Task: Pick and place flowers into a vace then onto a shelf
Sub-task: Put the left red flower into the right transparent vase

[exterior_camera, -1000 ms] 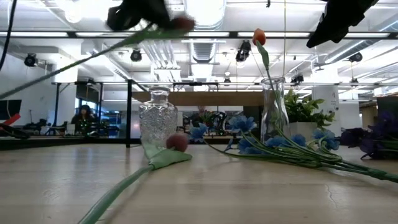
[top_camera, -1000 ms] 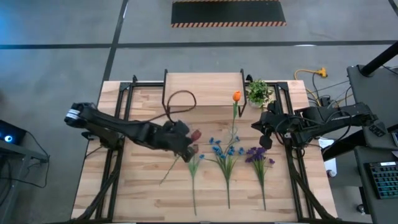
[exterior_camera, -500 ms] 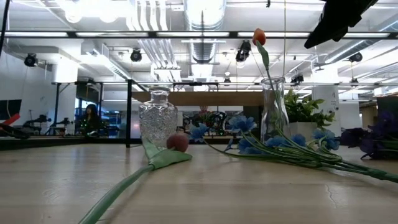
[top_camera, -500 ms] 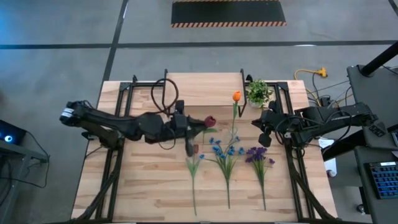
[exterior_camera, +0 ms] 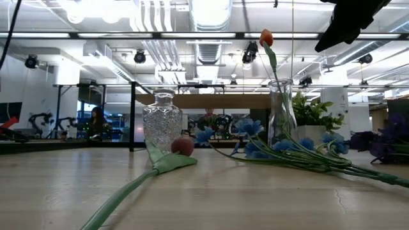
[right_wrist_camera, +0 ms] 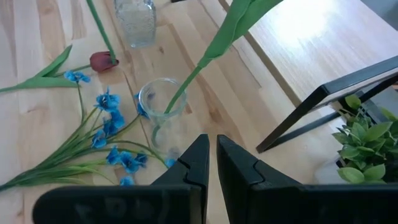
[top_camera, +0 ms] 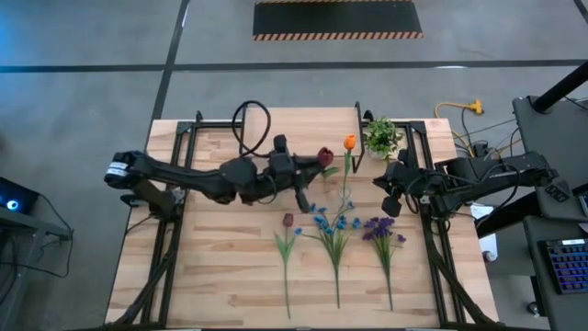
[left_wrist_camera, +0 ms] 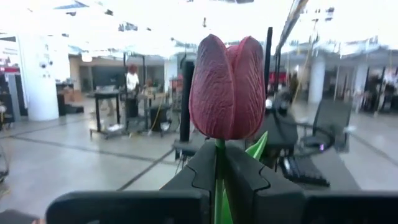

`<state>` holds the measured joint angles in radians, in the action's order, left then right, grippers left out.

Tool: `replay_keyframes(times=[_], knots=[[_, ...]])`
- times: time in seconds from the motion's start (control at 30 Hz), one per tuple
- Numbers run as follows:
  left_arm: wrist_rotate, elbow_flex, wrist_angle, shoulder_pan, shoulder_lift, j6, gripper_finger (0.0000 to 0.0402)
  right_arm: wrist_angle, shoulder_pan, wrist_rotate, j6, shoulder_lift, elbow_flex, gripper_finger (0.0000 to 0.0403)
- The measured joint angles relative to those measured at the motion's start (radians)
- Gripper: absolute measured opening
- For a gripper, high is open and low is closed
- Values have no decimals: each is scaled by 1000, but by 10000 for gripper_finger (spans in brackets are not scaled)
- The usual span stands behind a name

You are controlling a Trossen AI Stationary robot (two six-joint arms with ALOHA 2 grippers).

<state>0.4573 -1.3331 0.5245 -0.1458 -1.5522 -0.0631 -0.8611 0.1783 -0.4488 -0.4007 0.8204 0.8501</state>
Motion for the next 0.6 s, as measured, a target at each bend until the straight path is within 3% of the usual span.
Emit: replay_keyframes(times=[0.23, 0.6], knots=[[-9, 0, 166, 19, -60, 3, 5, -2, 0, -8, 0, 0, 0, 22], [-9, 0, 180, 50, -65, 3, 5, -2, 0, -19, 0, 0, 0, 22]])
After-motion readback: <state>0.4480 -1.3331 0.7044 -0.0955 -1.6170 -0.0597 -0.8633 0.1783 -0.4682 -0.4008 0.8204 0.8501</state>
